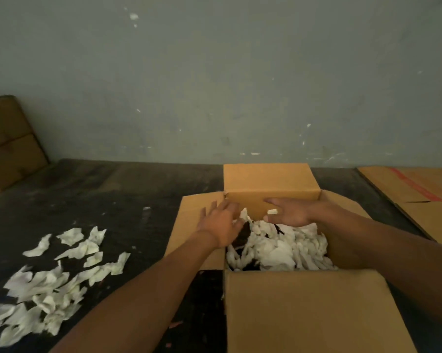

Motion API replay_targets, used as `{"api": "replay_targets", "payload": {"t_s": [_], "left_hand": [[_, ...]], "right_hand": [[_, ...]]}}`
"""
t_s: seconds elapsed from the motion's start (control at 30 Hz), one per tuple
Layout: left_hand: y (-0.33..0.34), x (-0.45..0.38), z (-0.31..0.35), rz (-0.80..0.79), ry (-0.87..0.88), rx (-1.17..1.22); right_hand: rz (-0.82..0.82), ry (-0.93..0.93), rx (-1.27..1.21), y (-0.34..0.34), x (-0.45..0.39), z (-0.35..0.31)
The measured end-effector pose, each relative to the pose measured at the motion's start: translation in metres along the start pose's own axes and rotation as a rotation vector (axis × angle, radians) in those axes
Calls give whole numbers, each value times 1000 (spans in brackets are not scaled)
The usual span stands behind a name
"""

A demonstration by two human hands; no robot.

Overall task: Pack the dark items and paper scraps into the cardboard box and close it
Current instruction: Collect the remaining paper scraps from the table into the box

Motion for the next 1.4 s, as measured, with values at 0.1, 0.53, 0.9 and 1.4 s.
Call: {"api": "replay_targets", "payload": {"t_s": [0.1, 0.53, 0.9, 1.4], "left_hand": [[-36, 32, -37, 51, -18, -13], [-109, 286, -284, 74, -373, 26], [-29, 453, -419, -125, -727, 140], [34, 378, -545, -141, -712, 70]], "right_hand": [[91, -55, -34, -6, 10, -57], [85, -154, -156, 138, 71, -334], [-156, -86, -150, 305, 99, -421], [-3, 6, -16, 378, -46, -454]]}}
Point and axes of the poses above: each hand's wrist, its own x-axis away from the middle knuckle, its own y-axis out of the palm, z = x × y, the point moved 10 cm from there along -x, towards the middle knuckle, and after that the axes turned 14 degrees about z, right-handed, at the moved point
